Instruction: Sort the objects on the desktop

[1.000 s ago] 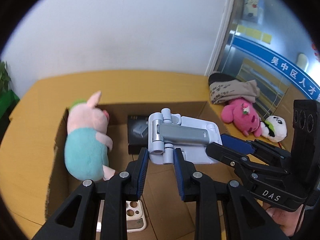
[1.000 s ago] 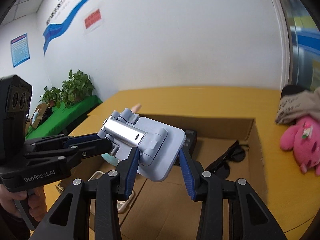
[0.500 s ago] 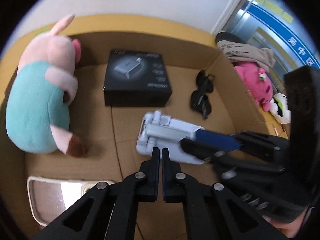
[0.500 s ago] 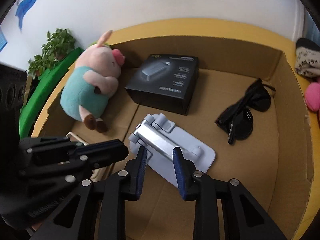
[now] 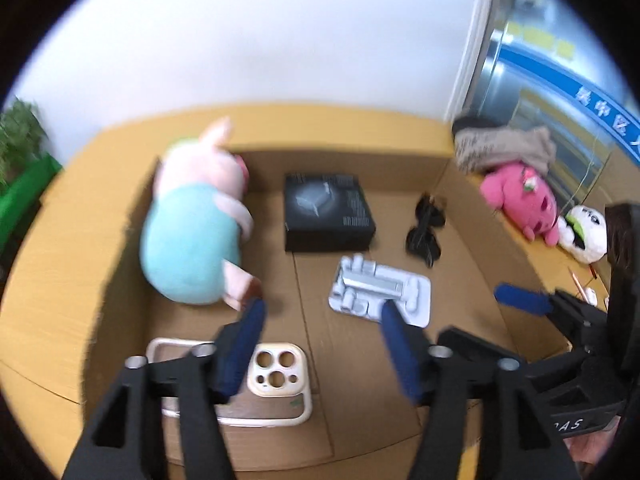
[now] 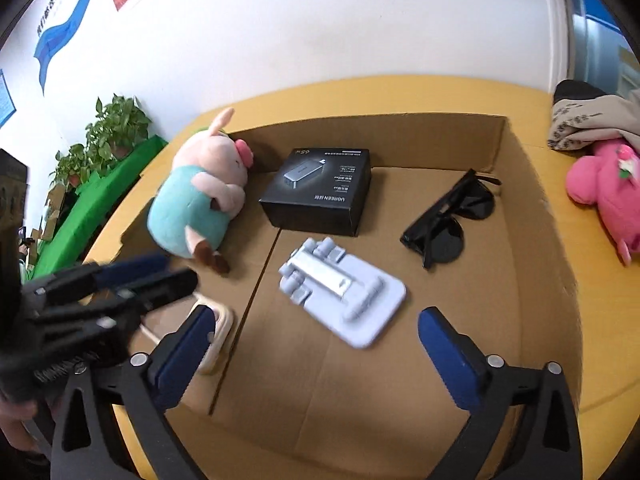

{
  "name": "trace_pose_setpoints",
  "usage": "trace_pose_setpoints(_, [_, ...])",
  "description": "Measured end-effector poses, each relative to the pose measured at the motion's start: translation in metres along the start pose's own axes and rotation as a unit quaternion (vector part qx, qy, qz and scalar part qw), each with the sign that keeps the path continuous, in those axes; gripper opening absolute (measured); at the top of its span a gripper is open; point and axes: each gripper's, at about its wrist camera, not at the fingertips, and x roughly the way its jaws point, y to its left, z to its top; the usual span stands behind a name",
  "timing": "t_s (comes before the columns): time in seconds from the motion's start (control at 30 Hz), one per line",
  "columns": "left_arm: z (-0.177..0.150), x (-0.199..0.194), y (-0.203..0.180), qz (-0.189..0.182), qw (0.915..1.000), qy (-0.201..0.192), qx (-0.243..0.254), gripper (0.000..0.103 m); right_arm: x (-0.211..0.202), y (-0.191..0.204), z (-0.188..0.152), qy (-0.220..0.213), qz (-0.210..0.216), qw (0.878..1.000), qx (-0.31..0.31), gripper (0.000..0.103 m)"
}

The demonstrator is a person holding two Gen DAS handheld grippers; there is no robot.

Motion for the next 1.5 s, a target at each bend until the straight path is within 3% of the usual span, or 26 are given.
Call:
trace_pose_setpoints(0.1, [-0.020,-0.029,0.000,0.020,0.9984,-0.052,0.001,0.077,-0.027,0.007,-0.022,-0.043,-0.020,0.999,-0.009,0.103])
trace_pose_setpoints(0.37, [-0.075,-0.055,0.017,0.055,0.9909,-0.121,-0.019,0.077,-0.070,0.024,-0.082,-0.170,-0.088,0.981,-0.041,0.103])
trace_pose_setpoints(0.57, [-0.106,-0.034,0.025,0.081,0.9905,-0.110,-0.017,0.077,-0.039,0.024,-0.101,-0.139,-0.089,0.985,-0.044,0.103])
trace_pose_setpoints(0.67, [-0.116,-0.036,0.020,0.094,0.9847,-0.146,0.007,0.079,-0.037,0.023,-0.104,-0.151,-0.095,0.983,-0.042,0.103])
trace_pose_setpoints(0.9, [-0.117,-0.033,0.019,0.093,0.9849,-0.146,0.001,0.083,-0.036,0.025,-0.112,-0.181,-0.112,0.976,-0.046,0.103])
trace_pose_setpoints(1.5, [-0.120,-0.034,0.023,0.095,0.9851,-0.143,-0.009,0.083,-0.035,0.024,-0.112,-0.179,-0.115,0.976,-0.049,0.103])
